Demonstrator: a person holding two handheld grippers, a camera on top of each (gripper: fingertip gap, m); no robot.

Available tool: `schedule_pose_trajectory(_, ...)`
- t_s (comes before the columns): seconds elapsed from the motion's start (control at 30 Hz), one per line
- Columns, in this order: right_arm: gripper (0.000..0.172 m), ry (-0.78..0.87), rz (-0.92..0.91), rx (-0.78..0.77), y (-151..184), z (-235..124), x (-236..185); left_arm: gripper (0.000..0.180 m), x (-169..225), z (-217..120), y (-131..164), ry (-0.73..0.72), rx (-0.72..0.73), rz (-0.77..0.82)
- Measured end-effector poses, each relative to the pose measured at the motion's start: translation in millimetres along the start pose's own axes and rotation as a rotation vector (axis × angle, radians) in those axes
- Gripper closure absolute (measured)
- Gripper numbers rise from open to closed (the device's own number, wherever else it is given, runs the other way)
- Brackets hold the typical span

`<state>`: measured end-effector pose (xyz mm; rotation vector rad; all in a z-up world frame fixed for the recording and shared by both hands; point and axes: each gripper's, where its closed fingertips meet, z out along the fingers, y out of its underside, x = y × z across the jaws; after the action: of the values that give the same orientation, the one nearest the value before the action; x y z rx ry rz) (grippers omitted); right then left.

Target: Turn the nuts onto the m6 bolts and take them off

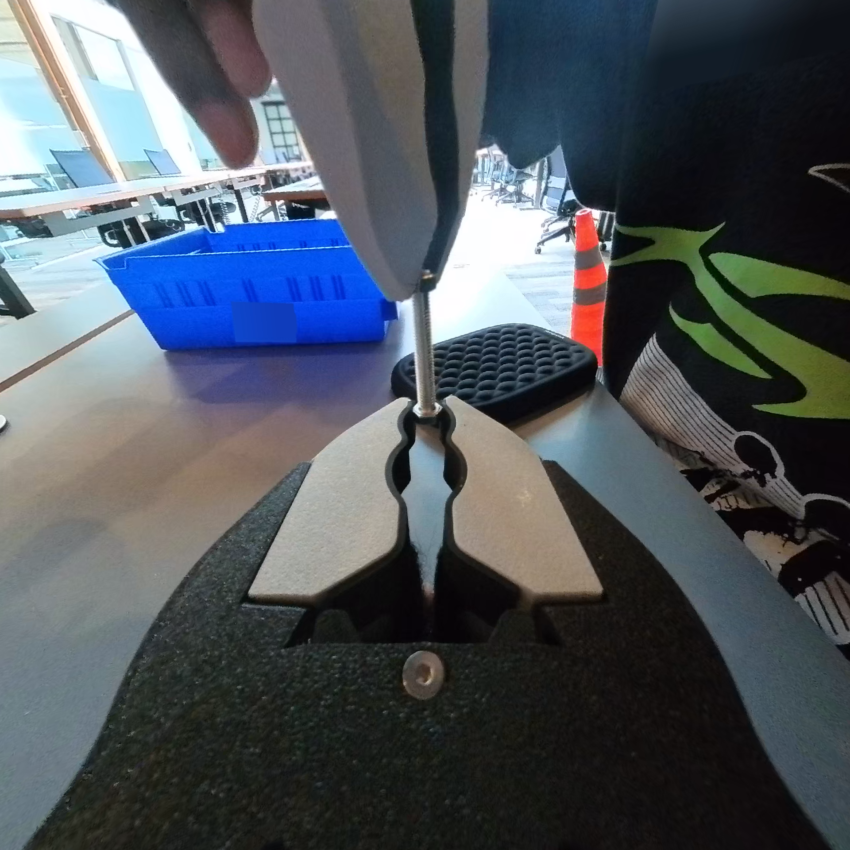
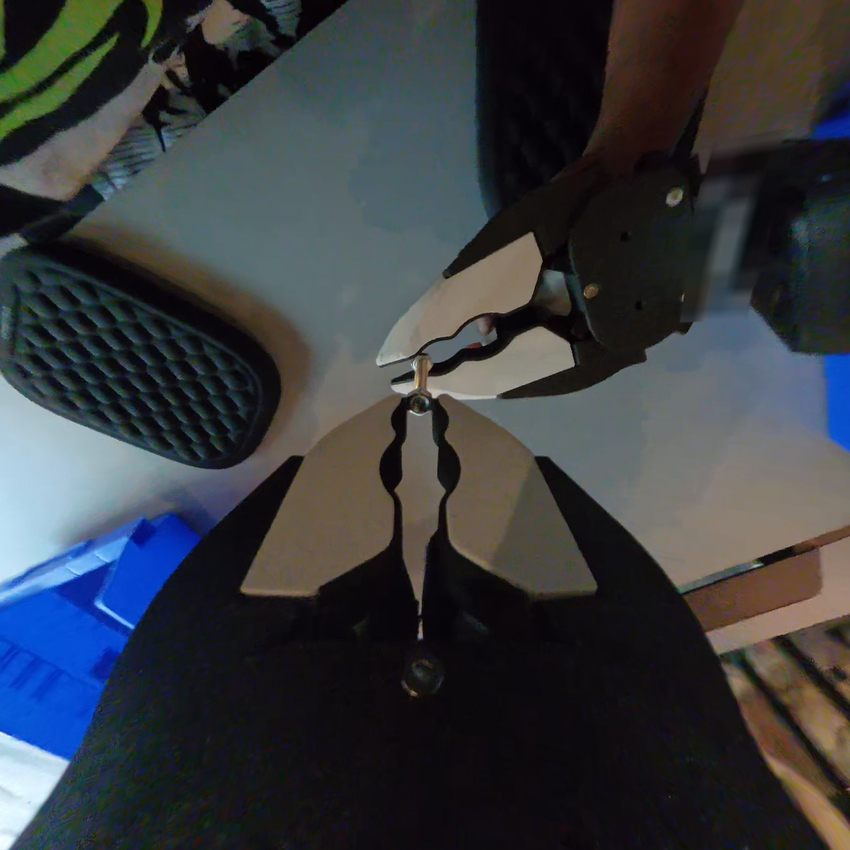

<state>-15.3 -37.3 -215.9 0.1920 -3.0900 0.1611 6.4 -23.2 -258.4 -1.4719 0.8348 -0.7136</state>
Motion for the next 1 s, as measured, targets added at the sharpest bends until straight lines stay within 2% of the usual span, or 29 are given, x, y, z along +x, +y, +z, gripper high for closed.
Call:
schedule_pose_trajectory(0.17,0.162,0.025,0.234,-0.024,0,0,-3,0.171,0,0,1,-0.004,-0.006,0.005)
schedule_pose_trajectory(0.27,0.141,0.039,0.252,-0.02,-2,-2,-6,0.171,0,0,1,-0.001,-0.005,0.004)
schedule_pose_trajectory(0.33,0.138,0.058,0.16,0.009,-4,-6,-4,0.171,0,0,1,0.003,-0.004,0.002)
schedule_pose_trajectory(0.47,0.152,0.089,-0.14,0.049,-8,-9,-2,0.171,0,-1,0,0.005,0.0,-0.001)
schedule_pose_trajectory(0.6,0.153,0.041,-0.152,0.04,-5,-2,-1,0.172,0,-1,0,0.004,0.003,-0.006)
schedule_pose_trajectory(0.67,0.16,0.055,-0.137,0.033,-4,-1,2,0.171,-1,-1,0,0.003,0.002,-0.006)
schedule_pose_trajectory(0.93,0.16,0.086,0.309,-0.027,0,-1,0,0.171,-3,0,1,-0.02,-0.006,-0.002)
schedule_pose_trajectory(1.0,0.147,0.076,0.349,-0.023,-3,-1,-4,0.171,-3,0,1,-0.017,-0.006,-0.002)
